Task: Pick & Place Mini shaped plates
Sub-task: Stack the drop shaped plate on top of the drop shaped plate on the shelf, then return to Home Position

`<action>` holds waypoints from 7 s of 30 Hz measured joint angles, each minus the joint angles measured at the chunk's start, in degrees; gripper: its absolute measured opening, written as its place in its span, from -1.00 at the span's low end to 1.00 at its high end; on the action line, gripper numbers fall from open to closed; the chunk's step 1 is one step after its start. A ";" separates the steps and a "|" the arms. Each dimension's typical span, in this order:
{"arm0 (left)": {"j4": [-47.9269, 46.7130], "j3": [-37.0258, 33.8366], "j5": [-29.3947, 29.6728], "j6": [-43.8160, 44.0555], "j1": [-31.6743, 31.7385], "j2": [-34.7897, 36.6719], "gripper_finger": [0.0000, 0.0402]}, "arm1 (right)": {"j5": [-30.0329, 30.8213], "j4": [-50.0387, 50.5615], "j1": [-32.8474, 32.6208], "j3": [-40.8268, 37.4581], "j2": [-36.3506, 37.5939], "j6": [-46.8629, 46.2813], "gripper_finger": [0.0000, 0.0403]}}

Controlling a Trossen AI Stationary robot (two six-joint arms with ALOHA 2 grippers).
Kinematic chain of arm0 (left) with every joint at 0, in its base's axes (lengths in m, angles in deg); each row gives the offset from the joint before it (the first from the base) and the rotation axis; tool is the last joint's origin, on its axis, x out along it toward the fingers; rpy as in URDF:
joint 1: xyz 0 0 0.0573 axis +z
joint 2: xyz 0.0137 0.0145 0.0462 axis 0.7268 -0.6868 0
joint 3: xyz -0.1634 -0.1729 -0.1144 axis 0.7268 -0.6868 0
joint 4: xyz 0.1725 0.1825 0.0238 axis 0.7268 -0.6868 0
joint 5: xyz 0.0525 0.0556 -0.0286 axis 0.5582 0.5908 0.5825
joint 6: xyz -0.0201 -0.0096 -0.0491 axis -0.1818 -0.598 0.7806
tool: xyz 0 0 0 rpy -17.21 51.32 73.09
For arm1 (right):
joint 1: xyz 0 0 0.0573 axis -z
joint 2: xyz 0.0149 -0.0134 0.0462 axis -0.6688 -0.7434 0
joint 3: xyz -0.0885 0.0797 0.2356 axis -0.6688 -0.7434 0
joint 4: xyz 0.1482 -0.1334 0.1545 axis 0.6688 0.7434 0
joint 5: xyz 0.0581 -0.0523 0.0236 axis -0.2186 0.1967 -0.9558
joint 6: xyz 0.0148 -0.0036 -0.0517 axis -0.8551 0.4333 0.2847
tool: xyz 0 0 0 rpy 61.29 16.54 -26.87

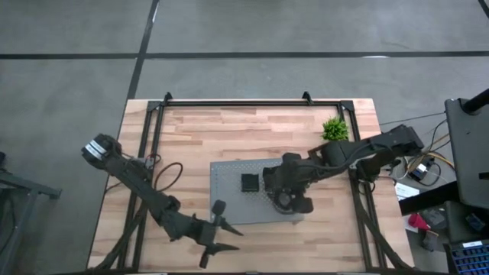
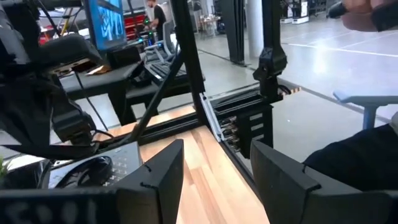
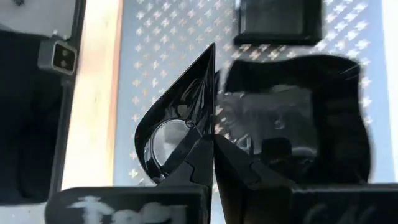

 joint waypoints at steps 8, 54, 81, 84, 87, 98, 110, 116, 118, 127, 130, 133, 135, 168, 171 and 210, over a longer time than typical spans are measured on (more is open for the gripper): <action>1.03 -0.88 -0.33 0.23 -0.19 0.61 -0.10 | -1.41 0.90 0.99 -0.11 -2.61 0.31 -0.96; -0.64 -0.40 -0.10 6.18 -0.01 0.83 -0.29 | 2.21 3.59 -5.90 3.18 -2.24 -1.96 -0.94; -8.21 -21.62 1.32 5.79 6.73 27.37 -0.99 | 35.89 -41.84 -33.46 -33.70 19.15 0.06 -0.96; -7.98 -26.21 3.53 5.12 6.66 32.99 -0.99 | 41.00 -44.69 -34.44 -38.51 23.19 -0.24 -0.96; -7.89 -29.79 5.19 5.16 6.72 38.70 -0.99 | 44.30 -44.24 -34.63 -41.80 26.73 0.25 -0.96; -7.83 -40.00 6.84 6.10 6.72 54.67 -1.00 | 39.96 -51.76 -34.70 -54.46 37.40 -2.16 -0.96; -10.19 -44.31 -2.98 5.67 13.15 62.59 -1.00 | 26.99 -61.99 -30.94 -65.97 59.80 12.39 -0.96; -12.26 -47.43 -6.53 8.83 16.93 66.44 -1.00 | 22.87 -59.99 -29.76 -72.40 72.52 14.24 -0.96; -12.08 -48.84 -7.23 9.59 17.57 67.53 -1.00 | 22.63 -59.64 -29.76 -74.58 76.70 14.78 -0.96; -10.50 -54.08 -7.51 10.85 18.61 72.03 -1.00 | 20.79 -54.87 -29.71 -79.65 88.37 16.44 -0.96; -12.30 -54.10 -7.47 11.97 18.83 72.29 -1.00 | 19.84 -54.36 -29.53 -80.81 88.19 16.13 -0.96; -13.07 -54.10 -7.49 11.73 18.96 72.36 -1.00 | 18.87 -54.40 -29.54 -82.26 88.45 16.18 -0.96; -13.46 -54.11 -7.31 11.29 18.98 72.36 -1.00 | 18.50 -54.54 -29.54 -83.21 88.34 16.10 -0.96; -14.20 -54.15 -6.37 9.98 19.00 72.02 -1.00 | 18.72 -56.45 -29.58 -84.63 83.77 16.37 -0.96; -14.20 -54.17 -6.37 9.98 19.00 72.02 -1.00 | 18.72 -56.45 -29.58 -84.65 83.77 16.37 -0.96; -14.20 -54.19 -6.37 9.98 19.00 72.00 -1.00 | 18.74 -56.45 -29.58 -84.65 83.79 16.39 -0.96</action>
